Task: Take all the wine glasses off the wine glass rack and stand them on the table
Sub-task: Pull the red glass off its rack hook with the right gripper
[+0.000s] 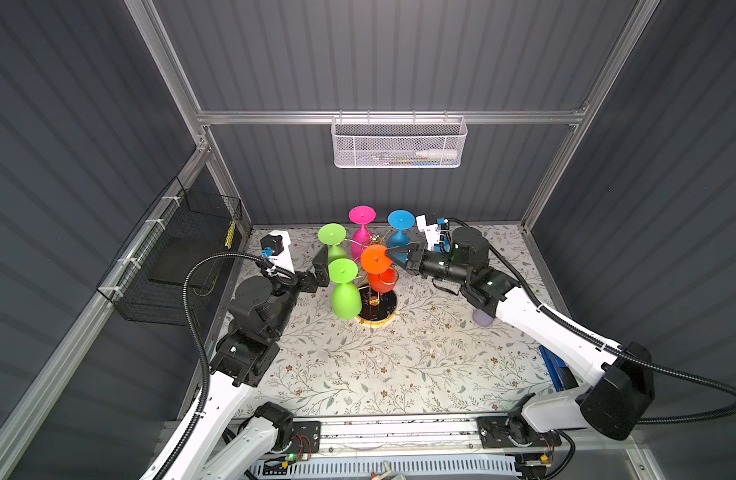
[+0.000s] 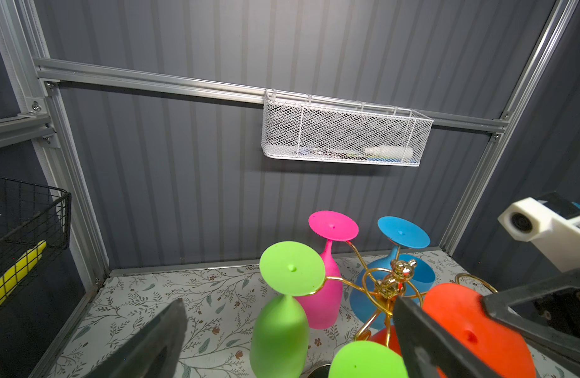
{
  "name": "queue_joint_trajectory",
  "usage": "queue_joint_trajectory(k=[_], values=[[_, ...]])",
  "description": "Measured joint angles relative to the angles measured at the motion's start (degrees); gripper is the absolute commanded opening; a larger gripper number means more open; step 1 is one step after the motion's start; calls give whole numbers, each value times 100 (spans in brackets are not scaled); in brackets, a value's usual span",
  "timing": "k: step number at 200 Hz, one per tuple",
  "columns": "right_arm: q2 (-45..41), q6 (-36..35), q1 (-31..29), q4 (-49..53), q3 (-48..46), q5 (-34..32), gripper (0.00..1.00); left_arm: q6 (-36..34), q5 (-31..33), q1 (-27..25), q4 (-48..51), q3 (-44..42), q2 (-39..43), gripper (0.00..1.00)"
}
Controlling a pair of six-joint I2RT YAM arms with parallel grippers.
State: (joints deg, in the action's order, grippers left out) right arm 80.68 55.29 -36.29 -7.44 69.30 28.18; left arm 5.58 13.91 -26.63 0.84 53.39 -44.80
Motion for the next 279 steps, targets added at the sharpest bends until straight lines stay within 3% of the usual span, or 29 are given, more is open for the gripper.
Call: queue_joint_trajectory(k=[93,232,279], values=[[-85,-26,-240,76,-66,83,0,0,0,0,0,4,0,100],[-1744,-168,-280,538,-1250,-127,0,323,98,0,52,348,-535,100],[-2439,-555,-103,1143,-1283,-455,0,549,-361,17,667,1213,-1027,88]])
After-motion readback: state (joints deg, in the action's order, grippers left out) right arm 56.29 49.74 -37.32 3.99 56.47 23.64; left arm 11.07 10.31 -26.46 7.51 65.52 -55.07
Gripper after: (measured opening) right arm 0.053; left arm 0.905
